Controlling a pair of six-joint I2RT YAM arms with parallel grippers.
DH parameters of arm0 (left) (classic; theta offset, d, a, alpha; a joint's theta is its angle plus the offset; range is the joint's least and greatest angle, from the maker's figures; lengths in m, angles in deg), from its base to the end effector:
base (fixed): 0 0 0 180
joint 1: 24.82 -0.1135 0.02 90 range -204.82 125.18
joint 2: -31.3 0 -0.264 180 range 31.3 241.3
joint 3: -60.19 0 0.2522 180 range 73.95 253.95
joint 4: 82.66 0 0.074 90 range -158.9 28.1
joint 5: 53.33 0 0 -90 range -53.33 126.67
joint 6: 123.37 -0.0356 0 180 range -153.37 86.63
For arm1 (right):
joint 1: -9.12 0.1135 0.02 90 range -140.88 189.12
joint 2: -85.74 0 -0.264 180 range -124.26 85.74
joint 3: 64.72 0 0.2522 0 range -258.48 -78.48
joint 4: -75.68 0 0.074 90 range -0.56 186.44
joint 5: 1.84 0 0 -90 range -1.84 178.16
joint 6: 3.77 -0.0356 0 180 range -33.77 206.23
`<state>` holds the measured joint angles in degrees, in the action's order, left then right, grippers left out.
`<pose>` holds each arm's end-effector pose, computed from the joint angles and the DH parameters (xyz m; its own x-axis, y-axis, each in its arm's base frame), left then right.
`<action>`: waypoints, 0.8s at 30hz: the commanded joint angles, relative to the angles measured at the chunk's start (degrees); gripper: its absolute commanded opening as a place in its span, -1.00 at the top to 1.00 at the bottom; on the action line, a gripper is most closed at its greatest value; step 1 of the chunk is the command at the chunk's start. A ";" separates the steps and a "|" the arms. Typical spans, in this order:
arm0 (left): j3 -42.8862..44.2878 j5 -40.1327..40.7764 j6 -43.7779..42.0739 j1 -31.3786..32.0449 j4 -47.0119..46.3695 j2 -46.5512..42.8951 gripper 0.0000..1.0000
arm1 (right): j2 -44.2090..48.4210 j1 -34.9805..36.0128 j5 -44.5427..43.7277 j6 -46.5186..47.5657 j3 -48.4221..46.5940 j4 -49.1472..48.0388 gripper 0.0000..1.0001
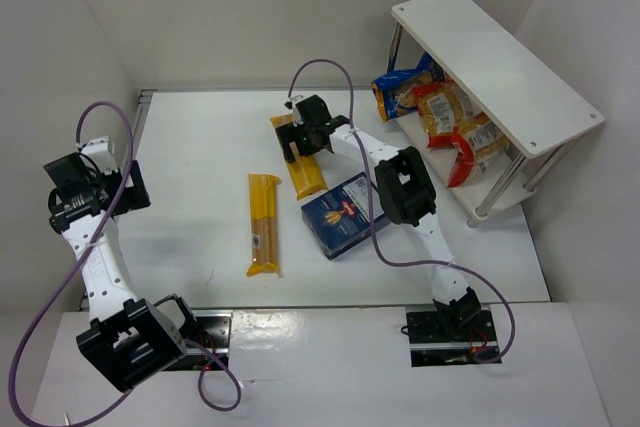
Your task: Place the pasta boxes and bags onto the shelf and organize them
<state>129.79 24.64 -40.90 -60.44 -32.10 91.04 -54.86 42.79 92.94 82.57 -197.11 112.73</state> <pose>0.1815 0.1209 0.3138 -0.5833 -0.2603 -0.7694 -0.3679 0.9292 -0.0354 0.4567 0.3078 0.1673 -0.6283 -0.3421 -0.6987 -0.5623 0.8203 0.1040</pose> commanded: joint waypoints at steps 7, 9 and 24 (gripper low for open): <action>-0.37 -0.54 -0.38 -0.42 -1.64 -0.24 -1.00 | -3.63 2.89 -6.36 -1.26 -6.08 3.34 -0.99; -0.37 -0.54 -0.38 -0.42 -1.64 -0.24 -1.00 | -4.16 2.89 -5.57 -1.26 -6.79 3.96 -0.99; -0.37 -0.54 -0.38 -0.42 -1.64 -0.24 -1.00 | -7.41 6.32 -5.83 1.37 -8.54 10.36 0.09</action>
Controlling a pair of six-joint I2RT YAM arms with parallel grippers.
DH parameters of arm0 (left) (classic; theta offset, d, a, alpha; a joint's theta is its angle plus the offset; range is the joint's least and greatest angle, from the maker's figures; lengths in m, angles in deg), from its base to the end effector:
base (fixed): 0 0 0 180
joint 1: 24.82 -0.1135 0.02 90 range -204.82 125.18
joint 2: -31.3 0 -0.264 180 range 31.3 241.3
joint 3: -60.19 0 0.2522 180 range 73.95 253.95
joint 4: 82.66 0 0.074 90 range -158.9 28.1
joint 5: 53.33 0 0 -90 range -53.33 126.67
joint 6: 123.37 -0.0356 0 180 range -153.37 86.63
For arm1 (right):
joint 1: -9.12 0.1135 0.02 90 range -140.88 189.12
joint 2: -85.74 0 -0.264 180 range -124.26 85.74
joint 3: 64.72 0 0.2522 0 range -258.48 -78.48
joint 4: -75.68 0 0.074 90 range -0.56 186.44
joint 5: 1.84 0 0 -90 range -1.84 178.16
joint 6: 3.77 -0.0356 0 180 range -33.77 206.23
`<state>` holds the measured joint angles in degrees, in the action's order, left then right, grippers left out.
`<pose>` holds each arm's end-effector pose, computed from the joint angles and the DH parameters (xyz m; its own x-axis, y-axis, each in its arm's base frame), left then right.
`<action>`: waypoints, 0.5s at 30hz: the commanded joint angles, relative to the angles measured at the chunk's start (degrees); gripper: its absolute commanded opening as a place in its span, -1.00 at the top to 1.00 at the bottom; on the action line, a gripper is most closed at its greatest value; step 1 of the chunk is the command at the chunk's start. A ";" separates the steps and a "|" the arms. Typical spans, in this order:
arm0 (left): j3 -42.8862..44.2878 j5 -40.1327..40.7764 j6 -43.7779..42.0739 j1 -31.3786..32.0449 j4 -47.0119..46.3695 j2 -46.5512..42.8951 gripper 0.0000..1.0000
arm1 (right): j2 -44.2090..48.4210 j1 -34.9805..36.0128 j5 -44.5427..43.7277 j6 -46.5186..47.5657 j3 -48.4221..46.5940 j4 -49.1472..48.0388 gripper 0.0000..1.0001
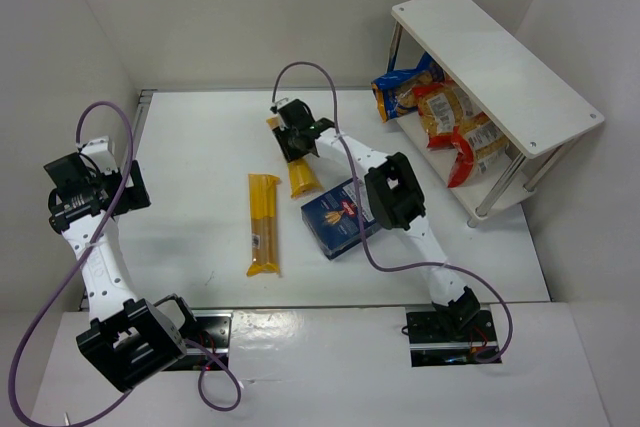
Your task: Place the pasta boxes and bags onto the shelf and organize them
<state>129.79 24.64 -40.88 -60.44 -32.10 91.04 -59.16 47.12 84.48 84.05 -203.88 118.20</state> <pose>0.1815 0.1209 0.3138 -0.5832 -0.2606 -0.7694 -0.3681 0.9291 -0.0357 0.4426 0.3429 0.1584 -0.6097 -0.4281 -0.6671 -0.5579 0.8296 -0.0225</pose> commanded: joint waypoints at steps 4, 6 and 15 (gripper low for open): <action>-0.37 -0.54 -0.40 -0.42 -1.64 -0.24 -1.00 | -3.81 2.52 1.31 2.52 -4.31 7.89 1.00; -0.37 -0.54 -0.40 -0.42 -1.64 -0.77 -1.00 | -1.89 2.52 1.31 4.01 -4.32 7.90 1.00; -0.37 -1.06 -0.40 -0.42 -1.64 -1.29 -1.00 | 8.75 2.52 2.18 7.27 -2.22 10.18 1.00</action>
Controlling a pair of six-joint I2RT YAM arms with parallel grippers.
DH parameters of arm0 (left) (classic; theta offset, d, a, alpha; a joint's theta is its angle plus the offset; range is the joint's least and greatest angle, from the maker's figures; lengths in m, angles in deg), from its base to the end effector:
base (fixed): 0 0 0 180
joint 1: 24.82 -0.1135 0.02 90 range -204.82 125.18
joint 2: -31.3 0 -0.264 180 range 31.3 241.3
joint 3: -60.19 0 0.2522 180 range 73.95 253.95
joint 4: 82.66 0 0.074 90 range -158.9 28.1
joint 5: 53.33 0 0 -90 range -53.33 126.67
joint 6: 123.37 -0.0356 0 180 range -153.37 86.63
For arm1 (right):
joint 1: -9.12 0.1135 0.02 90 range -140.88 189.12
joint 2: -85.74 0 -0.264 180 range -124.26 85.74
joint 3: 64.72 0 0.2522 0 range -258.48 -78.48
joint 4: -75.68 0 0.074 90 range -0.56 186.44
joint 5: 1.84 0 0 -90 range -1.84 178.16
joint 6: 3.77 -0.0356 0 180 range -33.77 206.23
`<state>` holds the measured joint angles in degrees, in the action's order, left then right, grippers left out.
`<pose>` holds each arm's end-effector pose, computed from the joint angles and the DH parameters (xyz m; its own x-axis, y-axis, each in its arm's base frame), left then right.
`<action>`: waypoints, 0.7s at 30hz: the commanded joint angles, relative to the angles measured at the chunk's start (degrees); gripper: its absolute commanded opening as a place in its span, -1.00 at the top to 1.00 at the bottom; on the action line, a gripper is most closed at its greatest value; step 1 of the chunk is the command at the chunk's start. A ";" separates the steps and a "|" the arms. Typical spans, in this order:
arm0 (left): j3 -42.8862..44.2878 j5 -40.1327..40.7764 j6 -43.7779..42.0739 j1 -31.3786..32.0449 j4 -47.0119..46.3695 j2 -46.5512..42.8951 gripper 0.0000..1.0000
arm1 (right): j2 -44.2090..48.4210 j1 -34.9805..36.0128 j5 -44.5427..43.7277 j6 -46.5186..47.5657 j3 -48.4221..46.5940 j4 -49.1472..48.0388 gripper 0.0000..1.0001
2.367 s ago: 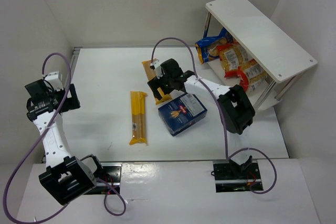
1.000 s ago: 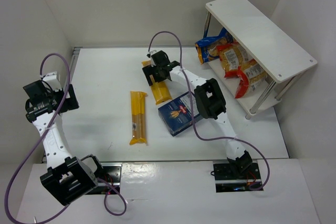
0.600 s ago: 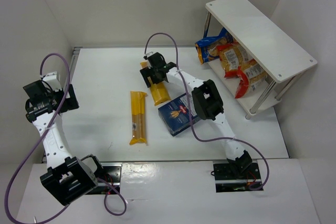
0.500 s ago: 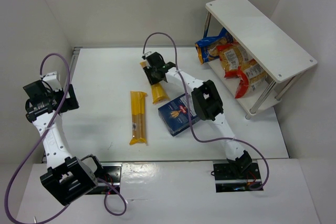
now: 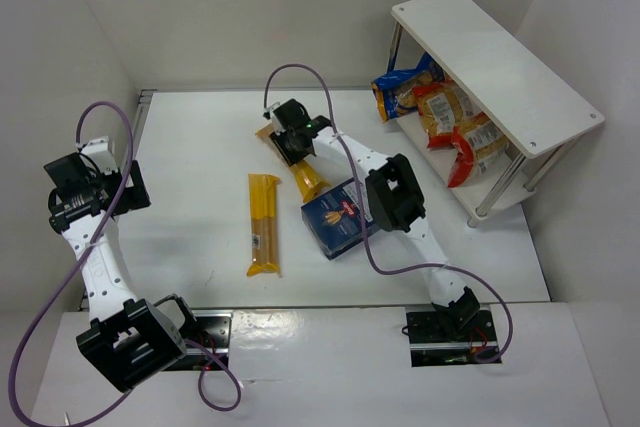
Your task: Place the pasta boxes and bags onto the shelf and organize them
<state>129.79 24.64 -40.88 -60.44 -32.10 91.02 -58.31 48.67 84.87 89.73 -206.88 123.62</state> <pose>0.1814 0.1209 0.3138 -0.5830 -0.2604 -0.7696 -0.3681 0.9291 -0.0356 0.4304 0.3527 0.1765 -0.5510 -0.5341 -0.6412 -0.6420 0.7622 -0.0832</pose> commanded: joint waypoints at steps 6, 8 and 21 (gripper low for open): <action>-0.37 -1.06 -0.40 -0.42 -1.64 -1.28 -1.00 | 15.71 -1.66 7.06 1.59 2.01 5.90 1.00; -0.37 -1.06 -0.40 -0.42 -1.64 -1.28 -1.00 | 17.21 -3.07 8.12 1.59 2.54 6.43 1.00; -0.37 -1.59 -0.40 -0.42 -1.64 -1.28 -1.00 | 29.17 -11.86 14.10 -2.19 3.34 6.51 1.00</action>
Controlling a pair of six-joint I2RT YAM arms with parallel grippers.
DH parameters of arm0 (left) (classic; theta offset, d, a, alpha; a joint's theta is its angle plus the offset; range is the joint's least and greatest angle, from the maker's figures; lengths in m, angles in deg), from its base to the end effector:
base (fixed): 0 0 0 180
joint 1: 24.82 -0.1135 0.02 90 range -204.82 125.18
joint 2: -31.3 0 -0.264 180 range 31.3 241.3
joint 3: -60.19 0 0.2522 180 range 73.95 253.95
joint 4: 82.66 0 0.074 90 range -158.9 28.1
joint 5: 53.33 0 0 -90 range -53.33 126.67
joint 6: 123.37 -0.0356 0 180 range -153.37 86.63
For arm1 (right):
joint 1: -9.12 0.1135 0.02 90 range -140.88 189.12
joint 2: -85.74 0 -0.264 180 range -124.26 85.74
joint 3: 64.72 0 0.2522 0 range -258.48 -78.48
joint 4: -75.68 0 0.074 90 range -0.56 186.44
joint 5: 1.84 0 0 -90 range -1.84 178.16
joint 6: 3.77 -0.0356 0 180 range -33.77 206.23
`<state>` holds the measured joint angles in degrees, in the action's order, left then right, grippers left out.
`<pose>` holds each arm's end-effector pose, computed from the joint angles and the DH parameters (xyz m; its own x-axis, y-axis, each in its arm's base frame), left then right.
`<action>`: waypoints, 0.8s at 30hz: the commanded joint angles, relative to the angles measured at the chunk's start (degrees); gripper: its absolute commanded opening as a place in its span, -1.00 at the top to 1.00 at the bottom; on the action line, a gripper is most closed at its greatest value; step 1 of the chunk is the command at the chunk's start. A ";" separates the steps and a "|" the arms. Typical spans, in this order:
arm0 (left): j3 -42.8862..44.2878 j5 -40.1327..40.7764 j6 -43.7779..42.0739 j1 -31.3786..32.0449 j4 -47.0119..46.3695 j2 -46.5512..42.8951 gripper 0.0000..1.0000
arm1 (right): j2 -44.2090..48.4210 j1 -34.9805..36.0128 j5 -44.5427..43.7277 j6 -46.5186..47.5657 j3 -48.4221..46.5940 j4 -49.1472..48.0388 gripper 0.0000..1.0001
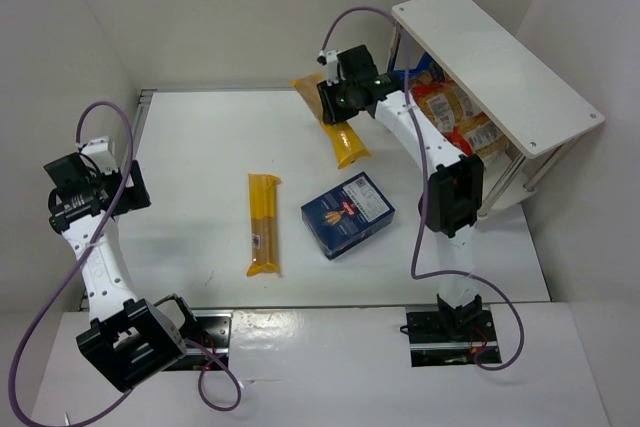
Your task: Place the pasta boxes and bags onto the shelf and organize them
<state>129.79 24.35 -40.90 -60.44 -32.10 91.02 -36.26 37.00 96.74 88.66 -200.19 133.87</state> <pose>0.1815 0.1207 0.3139 -0.5826 -0.2599 -0.7700 -0.3642 0.9305 -0.0385 0.4242 0.2304 0.3193 -0.5978 -0.3637 -0.7144 -0.5820 0.8098 0.0748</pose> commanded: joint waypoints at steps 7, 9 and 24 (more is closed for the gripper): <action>-0.37 -0.78 -0.38 -0.42 -1.64 -1.80 -1.00 | 8.97 -1.24 3.02 -0.50 -11.87 1.80 1.00; -0.37 -0.78 -0.38 -0.42 -1.64 -1.80 -1.00 | 8.97 -1.77 3.02 -0.50 -16.09 3.03 1.00; -0.37 -1.39 -0.38 -0.42 -1.64 -1.80 -1.00 | 15.38 -4.06 0.22 0.72 -19.18 3.74 1.00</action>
<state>129.79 24.33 -40.88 -60.44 -32.10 90.32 -26.88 33.28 97.48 88.75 -215.42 143.24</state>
